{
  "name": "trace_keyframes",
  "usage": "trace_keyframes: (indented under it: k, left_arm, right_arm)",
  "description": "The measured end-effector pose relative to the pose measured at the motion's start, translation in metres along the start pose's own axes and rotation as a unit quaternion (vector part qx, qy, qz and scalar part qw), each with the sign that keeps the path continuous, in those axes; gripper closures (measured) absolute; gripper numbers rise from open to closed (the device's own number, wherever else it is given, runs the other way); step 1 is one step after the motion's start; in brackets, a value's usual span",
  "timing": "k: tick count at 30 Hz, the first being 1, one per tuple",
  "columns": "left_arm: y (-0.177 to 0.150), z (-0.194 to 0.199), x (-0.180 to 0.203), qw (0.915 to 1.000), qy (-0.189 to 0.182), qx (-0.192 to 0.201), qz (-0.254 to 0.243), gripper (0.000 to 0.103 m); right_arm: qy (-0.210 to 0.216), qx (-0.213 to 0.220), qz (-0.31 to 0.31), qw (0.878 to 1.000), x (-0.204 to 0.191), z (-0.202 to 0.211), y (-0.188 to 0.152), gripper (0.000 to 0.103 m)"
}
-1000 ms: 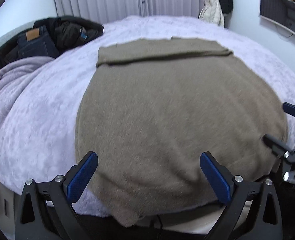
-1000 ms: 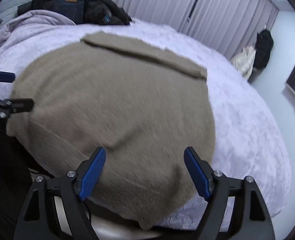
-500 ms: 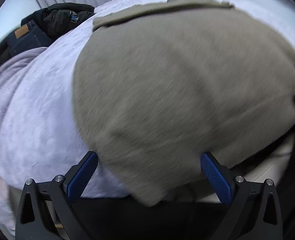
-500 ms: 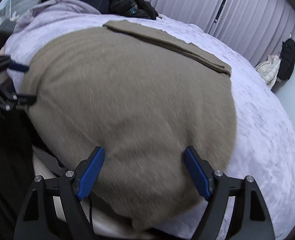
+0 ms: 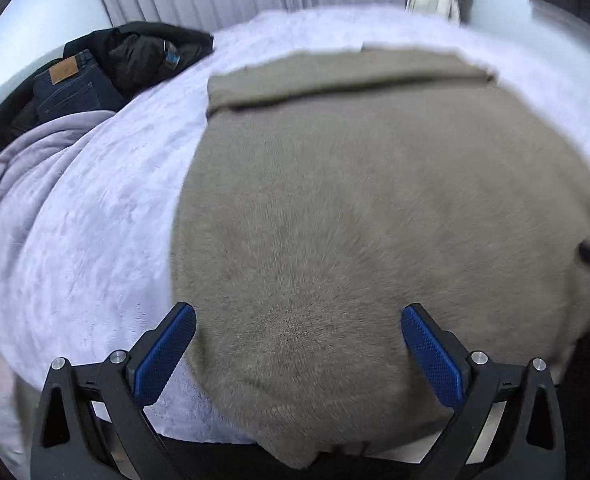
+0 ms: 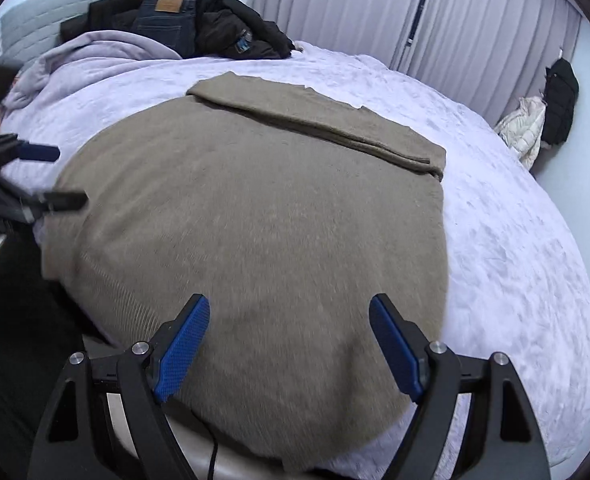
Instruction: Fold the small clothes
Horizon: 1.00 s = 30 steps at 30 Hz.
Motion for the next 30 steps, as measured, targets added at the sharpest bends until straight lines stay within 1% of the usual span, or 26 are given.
trace_keyframes:
  k: [2, 3, 4, 5, 7, 9, 10, 13, 15, 17, 18, 20, 21, 22, 23, 24, 25, 26, 28, 29, 30]
  left_arm:
    - [-0.006, -0.004, -0.013, 0.9987, -0.039, 0.008, 0.033, 0.0]
    - [-0.011, -0.004, -0.021, 0.9977, -0.05, 0.007, 0.046, 0.0]
    - [-0.015, -0.004, -0.03, 0.9975, -0.048, 0.005, 0.052, 0.0]
    - [-0.022, -0.006, -0.038, 0.9975, -0.044, -0.002, 0.056, 0.0]
    - [-0.035, -0.009, -0.049, 0.995, -0.065, -0.012, 0.075, 0.0]
    - [-0.043, -0.011, -0.056, 0.9928, -0.072, -0.021, 0.093, 0.0]
    - [-0.044, -0.01, -0.056, 0.9931, -0.069, -0.022, 0.092, 0.0]
    - [-0.053, 0.004, -0.046, 0.9965, -0.042, -0.022, 0.069, 0.0]
    - [-0.055, 0.018, -0.046, 0.9975, -0.028, -0.02, 0.061, 0.0]
    - [-0.056, 0.034, -0.06, 0.9978, -0.021, 0.001, 0.063, 0.0]
    - [-0.054, 0.04, -0.066, 0.997, -0.024, 0.014, 0.072, 0.0]
    - [-0.047, 0.04, -0.078, 0.9946, -0.029, 0.023, 0.097, 0.0]
    - [-0.045, 0.036, -0.079, 0.9939, -0.033, 0.019, 0.104, 0.0]
    - [-0.042, 0.027, -0.078, 0.9945, -0.031, 0.01, 0.1, 0.0]
    - [-0.042, 0.015, -0.074, 0.9963, -0.009, -0.008, 0.086, 0.0]
    - [-0.047, 0.005, -0.07, 0.9968, 0.022, -0.03, 0.07, 0.0]
    - [-0.053, -0.007, -0.069, 0.9964, 0.037, -0.048, 0.058, 0.0]
    - [-0.058, -0.013, -0.074, 0.9962, 0.022, -0.051, 0.066, 0.0]
    - [-0.068, -0.013, -0.091, 0.9924, -0.012, -0.051, 0.111, 0.0]
    - [-0.073, -0.012, -0.099, 0.9905, -0.021, -0.053, 0.125, 0.0]
    - [-0.076, -0.01, -0.104, 0.99, -0.025, -0.051, 0.129, 0.0]
  right_arm:
    - [-0.017, -0.017, -0.003, 1.0, 0.002, -0.013, 0.0, 0.019]
    - [-0.026, -0.025, -0.005, 0.999, 0.005, -0.019, -0.003, 0.019]
    - [-0.028, -0.032, -0.008, 0.999, 0.012, -0.024, -0.009, 0.019]
    - [-0.021, -0.032, -0.015, 0.999, 0.016, -0.023, -0.016, 0.019]
    - [-0.006, -0.022, -0.023, 0.999, 0.028, -0.018, -0.028, 0.019]
    - [-0.005, -0.022, -0.008, 1.0, 0.031, -0.013, -0.035, 0.019]
    - [-0.012, -0.02, 0.006, 1.0, 0.03, -0.011, -0.039, 0.019]
    - [-0.041, -0.023, 0.046, 0.998, 0.026, -0.006, -0.051, 0.018]
    - [-0.046, -0.033, 0.037, 0.998, 0.033, -0.001, -0.056, 0.018]
    - [-0.039, -0.041, 0.004, 0.998, 0.041, 0.007, -0.055, 0.018]
    - [-0.035, -0.035, -0.005, 0.999, 0.043, 0.013, -0.052, 0.018]
    - [-0.033, -0.017, -0.003, 0.999, 0.038, 0.02, -0.044, 0.018]
    - [-0.032, -0.009, -0.002, 0.999, 0.034, 0.022, -0.039, 0.018]
    - [-0.029, -0.004, -0.001, 1.0, 0.029, 0.022, -0.034, 0.018]
    - [-0.023, -0.003, -0.002, 1.0, 0.024, 0.02, -0.03, 0.018]
    - [-0.016, -0.006, -0.001, 1.0, 0.019, 0.017, -0.027, 0.018]
    - [-0.013, -0.009, 0.002, 1.0, 0.014, 0.013, -0.026, 0.018]
    - [-0.016, -0.011, 0.006, 1.0, 0.011, 0.01, -0.028, 0.018]
    - [-0.038, -0.019, 0.017, 0.999, 0.011, 0.002, -0.033, 0.018]
    - [-0.053, -0.028, 0.017, 0.998, 0.017, -0.002, -0.038, 0.018]
    - [-0.06, -0.037, 0.011, 0.997, 0.023, -0.005, -0.04, 0.018]
Point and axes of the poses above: each gripper's, at about its wrist camera, not at the fingertips, and z roughly against the way its jaws point, x to its right, y to its top, the point moved 2 cm from there along -z, roughly the way its jaws point, and after that the axes turned 5 degrees about -z, right-handed, at the moved point
